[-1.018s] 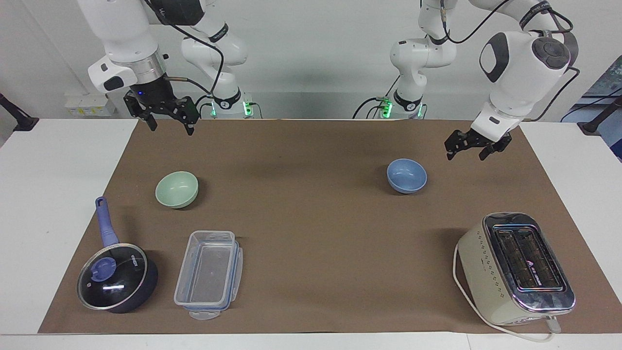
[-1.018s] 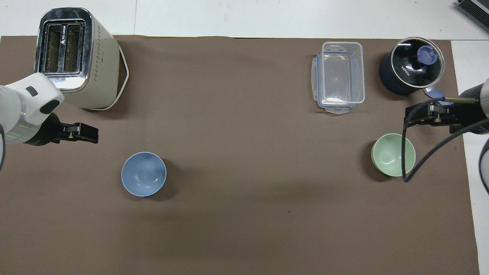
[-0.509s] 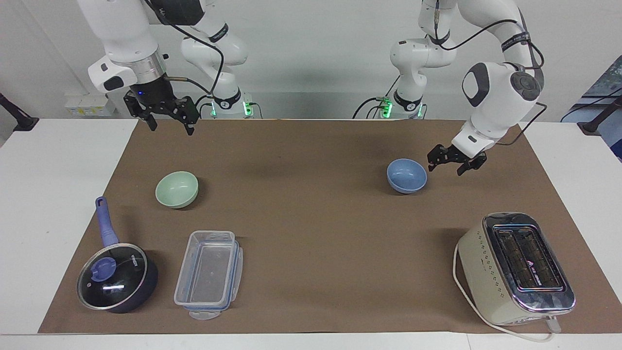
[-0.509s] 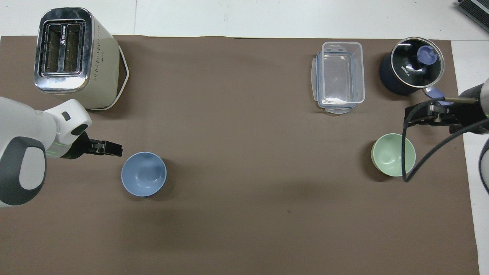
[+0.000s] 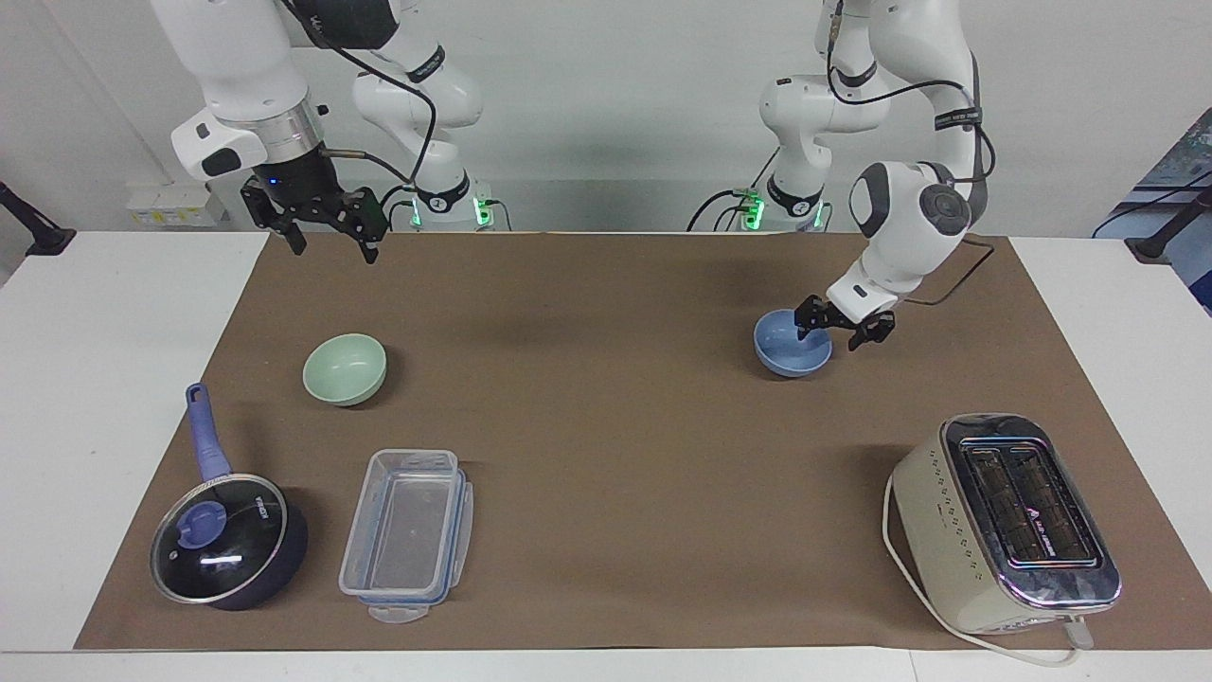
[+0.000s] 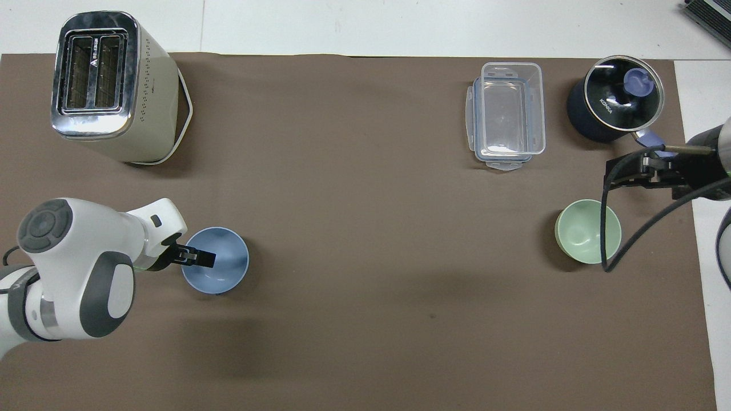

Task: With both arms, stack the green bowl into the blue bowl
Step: 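Grasp the rim of the blue bowl with the left gripper, then drag the blue bowl toward the table center with the left gripper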

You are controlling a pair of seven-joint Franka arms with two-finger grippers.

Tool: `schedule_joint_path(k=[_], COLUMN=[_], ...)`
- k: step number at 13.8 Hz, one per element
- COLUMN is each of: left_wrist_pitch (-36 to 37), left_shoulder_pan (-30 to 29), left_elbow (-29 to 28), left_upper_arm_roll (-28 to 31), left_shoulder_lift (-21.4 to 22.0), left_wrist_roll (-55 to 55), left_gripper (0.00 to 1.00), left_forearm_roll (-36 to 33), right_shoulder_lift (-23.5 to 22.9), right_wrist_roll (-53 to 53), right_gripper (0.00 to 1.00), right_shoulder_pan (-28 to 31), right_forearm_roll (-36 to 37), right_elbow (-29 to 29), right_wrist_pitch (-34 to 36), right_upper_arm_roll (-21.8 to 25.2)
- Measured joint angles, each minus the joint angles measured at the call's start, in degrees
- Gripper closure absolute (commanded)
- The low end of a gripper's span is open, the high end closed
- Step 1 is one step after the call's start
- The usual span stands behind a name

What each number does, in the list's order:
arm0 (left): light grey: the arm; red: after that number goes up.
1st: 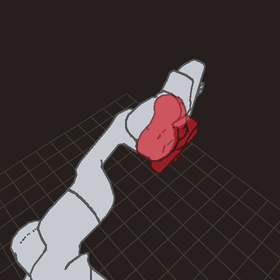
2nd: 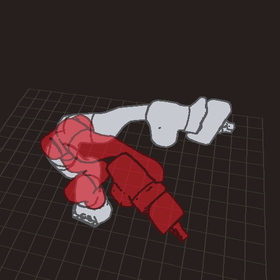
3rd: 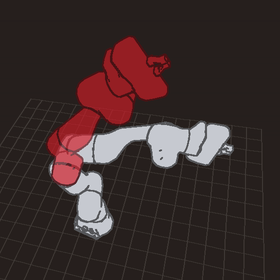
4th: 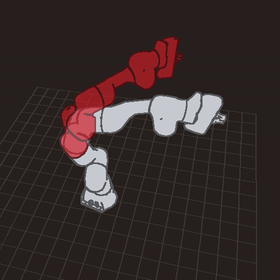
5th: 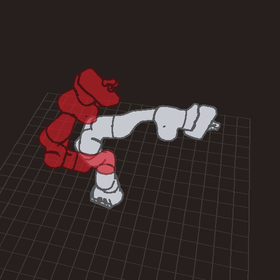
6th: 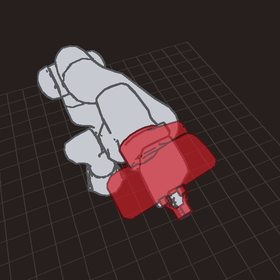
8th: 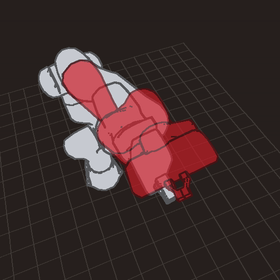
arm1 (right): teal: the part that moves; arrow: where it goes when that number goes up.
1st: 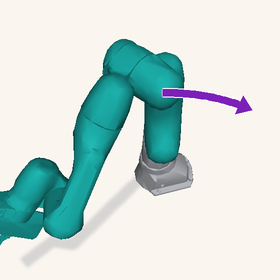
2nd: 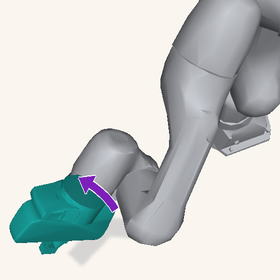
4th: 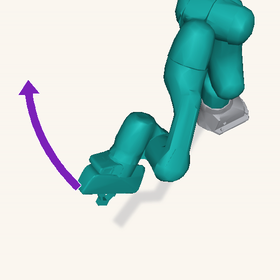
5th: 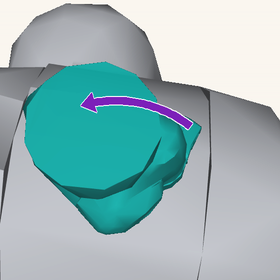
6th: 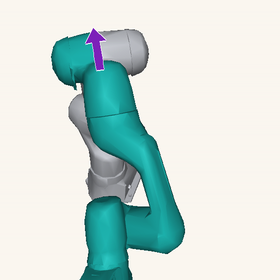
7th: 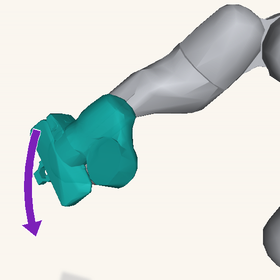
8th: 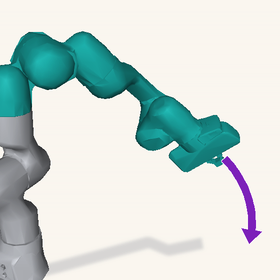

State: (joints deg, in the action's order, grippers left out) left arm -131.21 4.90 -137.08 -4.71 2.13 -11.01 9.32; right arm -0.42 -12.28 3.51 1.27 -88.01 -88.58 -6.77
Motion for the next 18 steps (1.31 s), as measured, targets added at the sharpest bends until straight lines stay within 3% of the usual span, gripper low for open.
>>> schedule_joint_path(k=[6,14,18], left_wrist_pitch=[-2.03,3.59,3.35], left_shoulder_pan=[0.48,0.76,5.34], left_elbow=[-2.05,1.25,2.53], left_upper_arm_roll=[0.09,0.13,-0.07], left_shoulder_lift=[-0.12,3.6,3.83], left_wrist_roll=[-0.01,-0.06,3.28], left_gripper=[1.0,1.0,1.0], left_forearm_roll=[3.39,9.65,12.94], right_shoulder_lift=[0.0,0.0,0.0], right_wrist_roll=[0.0,0.0,0.0], right_gripper=[0.0,0.0,0.0], right_shoulder_pan=[0.0,0.15,0.6], right_forearm_roll=[0.0,0.0,0.0], right_elbow=[0.0,0.0,0.0], right_wrist_pitch=[0.0,0.0,0.0], right_upper_arm_roll=[0.0,0.01,0.01])
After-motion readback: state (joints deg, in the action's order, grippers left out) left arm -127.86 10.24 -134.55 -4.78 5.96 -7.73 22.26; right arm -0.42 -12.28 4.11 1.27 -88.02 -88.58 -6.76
